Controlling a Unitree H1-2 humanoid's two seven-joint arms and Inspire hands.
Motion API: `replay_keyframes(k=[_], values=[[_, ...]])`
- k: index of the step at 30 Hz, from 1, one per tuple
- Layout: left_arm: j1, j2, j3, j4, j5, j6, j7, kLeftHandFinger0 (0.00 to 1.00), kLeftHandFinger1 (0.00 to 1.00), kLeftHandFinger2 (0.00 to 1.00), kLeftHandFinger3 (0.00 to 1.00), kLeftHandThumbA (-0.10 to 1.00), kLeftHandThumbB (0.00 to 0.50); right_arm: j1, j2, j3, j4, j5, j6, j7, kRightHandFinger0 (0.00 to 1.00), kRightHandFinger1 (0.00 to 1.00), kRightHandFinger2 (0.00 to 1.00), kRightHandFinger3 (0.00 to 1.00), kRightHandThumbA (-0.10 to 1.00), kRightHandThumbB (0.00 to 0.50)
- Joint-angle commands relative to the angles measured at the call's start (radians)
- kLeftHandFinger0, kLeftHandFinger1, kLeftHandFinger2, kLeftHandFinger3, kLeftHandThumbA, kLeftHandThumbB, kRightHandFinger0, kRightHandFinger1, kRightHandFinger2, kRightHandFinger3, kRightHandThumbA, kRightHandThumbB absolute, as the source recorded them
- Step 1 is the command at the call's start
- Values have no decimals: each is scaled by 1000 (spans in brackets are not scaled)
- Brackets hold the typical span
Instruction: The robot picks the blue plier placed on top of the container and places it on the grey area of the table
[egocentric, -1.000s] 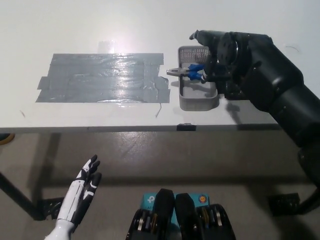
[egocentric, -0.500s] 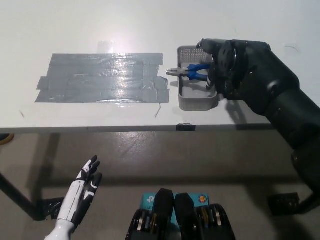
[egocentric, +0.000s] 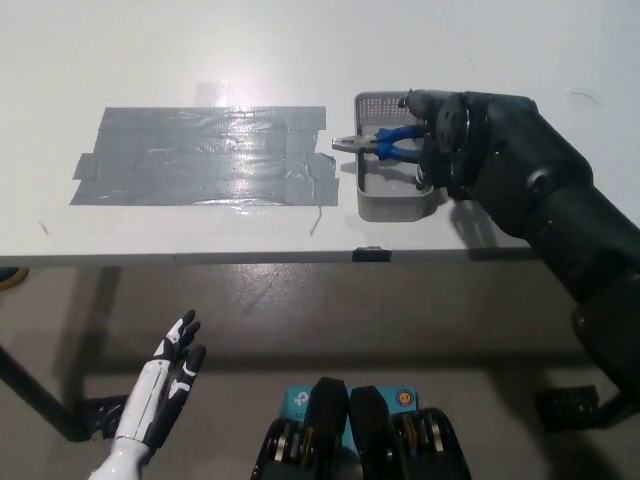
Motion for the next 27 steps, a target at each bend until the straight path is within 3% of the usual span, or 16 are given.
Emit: replay_keyframes(k=[1, 27], values=[[-20, 17, -3, -26, 7, -6, -2, 1000, 1000, 1000, 1000, 1000, 77, -94, 7, -12, -3, -17, -40, -41, 1000, 1000, 1000, 1000, 1000, 387], [-46, 24, -6, -30, 12, -7, -7, 1000, 1000, 1000, 1000, 1000, 78, -91, 44, -21, 33, -10, -38, -42, 1000, 1000, 1000, 1000, 1000, 381]])
